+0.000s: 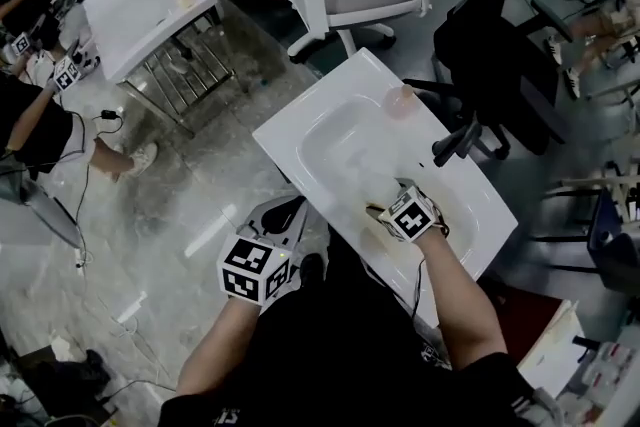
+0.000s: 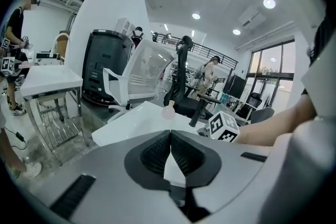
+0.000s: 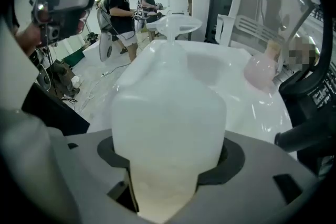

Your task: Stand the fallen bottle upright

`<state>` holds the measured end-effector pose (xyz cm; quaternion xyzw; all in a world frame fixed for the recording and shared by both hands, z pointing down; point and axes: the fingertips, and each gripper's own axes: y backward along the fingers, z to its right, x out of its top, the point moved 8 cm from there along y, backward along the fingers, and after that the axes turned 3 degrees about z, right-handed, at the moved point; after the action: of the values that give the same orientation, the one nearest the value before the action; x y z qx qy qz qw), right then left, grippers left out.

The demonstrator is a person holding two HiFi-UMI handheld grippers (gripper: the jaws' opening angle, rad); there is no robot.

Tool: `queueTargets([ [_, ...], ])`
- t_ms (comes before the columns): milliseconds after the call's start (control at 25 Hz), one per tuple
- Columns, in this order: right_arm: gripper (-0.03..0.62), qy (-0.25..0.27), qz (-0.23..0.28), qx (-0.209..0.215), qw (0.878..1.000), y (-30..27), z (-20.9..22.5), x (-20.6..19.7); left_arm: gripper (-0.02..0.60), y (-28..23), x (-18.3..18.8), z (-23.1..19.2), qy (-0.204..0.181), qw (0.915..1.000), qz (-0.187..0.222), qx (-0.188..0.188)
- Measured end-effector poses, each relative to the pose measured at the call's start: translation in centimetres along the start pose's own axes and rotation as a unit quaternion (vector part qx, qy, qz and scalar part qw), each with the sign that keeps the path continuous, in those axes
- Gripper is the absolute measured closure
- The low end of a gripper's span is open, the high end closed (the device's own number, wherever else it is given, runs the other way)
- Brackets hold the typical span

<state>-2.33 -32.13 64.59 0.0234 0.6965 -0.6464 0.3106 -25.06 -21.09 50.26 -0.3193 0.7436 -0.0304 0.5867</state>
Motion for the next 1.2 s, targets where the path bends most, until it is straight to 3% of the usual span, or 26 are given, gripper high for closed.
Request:
queueTargets([
  [320, 0.252, -0.068, 0.115, -0.036, 0.99, 7.2, -1.0, -1.1, 0.566, 0.7, 1.4, 1.9, -0.016, 0.999, 0.027, -0.031],
  [680, 0.253, -0.142, 0.184, -0.059, 0.971, 14.2, -0.2, -3.7, 0.566, -0.8, 2.0, 5.5, -0.019, 0.998, 0.017, -0.058],
  [880, 0.252, -0.138, 0.208, -0.093, 0.964, 20.0, 0.7, -5.3, 0.566, -3.6, 4.0, 8.3, -0.035, 0.9967, 0.02, -0.07],
  [1200, 0.252, -0.174, 0.238, -0.129, 0.947, 27.2, 3.5, -12.2, 0.566, -7.2, 4.8, 14.9, -0.036, 0.9958, 0.026, -0.08],
])
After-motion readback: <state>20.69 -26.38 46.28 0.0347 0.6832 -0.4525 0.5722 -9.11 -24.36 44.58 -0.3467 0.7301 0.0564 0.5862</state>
